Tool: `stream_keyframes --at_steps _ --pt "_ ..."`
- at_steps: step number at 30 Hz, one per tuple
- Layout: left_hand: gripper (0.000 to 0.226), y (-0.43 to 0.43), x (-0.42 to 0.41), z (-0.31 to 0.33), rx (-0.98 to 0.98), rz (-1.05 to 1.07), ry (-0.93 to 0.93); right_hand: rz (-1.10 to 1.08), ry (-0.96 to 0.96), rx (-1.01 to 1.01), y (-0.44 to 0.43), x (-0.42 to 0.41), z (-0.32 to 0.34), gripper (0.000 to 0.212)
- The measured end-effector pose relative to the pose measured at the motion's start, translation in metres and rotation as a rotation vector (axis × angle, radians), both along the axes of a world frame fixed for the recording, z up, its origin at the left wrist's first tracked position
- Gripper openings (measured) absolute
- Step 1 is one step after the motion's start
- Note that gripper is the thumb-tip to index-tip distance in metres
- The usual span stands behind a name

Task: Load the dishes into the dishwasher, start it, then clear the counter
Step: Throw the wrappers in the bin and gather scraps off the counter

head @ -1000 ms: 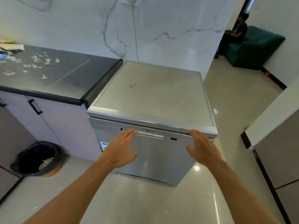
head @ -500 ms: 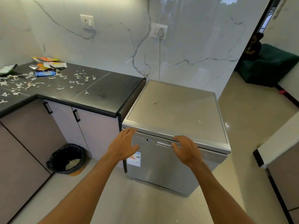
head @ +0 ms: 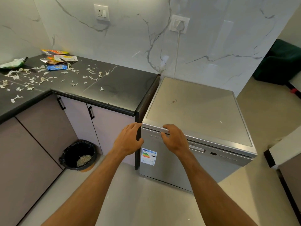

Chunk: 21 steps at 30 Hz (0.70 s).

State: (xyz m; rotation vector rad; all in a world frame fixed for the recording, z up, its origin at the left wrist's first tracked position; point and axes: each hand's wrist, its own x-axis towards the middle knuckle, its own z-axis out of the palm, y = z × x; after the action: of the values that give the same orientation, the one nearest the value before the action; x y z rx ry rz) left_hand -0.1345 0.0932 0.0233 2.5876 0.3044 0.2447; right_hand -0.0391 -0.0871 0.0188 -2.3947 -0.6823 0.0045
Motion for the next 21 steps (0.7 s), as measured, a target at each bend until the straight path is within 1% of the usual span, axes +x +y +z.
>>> stream_keyframes --at_steps 10,16,19,21 --pt "0.057 0.029 0.009 -0.03 -0.02 0.075 0.042 0.07 0.023 -0.028 0.059 0.0 -0.028 0.04" --pt "0.058 0.069 0.011 -0.034 0.013 0.158 0.061 0.198 0.053 -0.021 0.112 0.024 -0.038 0.037" --pt "0.058 0.1 0.008 -0.03 0.036 0.234 0.081 0.285 0.075 0.0 0.15 0.035 -0.039 0.039" --pt "0.058 0.123 0.006 -0.028 0.027 0.322 0.081 0.364 0.08 0.001 0.18 0.041 -0.04 0.04"
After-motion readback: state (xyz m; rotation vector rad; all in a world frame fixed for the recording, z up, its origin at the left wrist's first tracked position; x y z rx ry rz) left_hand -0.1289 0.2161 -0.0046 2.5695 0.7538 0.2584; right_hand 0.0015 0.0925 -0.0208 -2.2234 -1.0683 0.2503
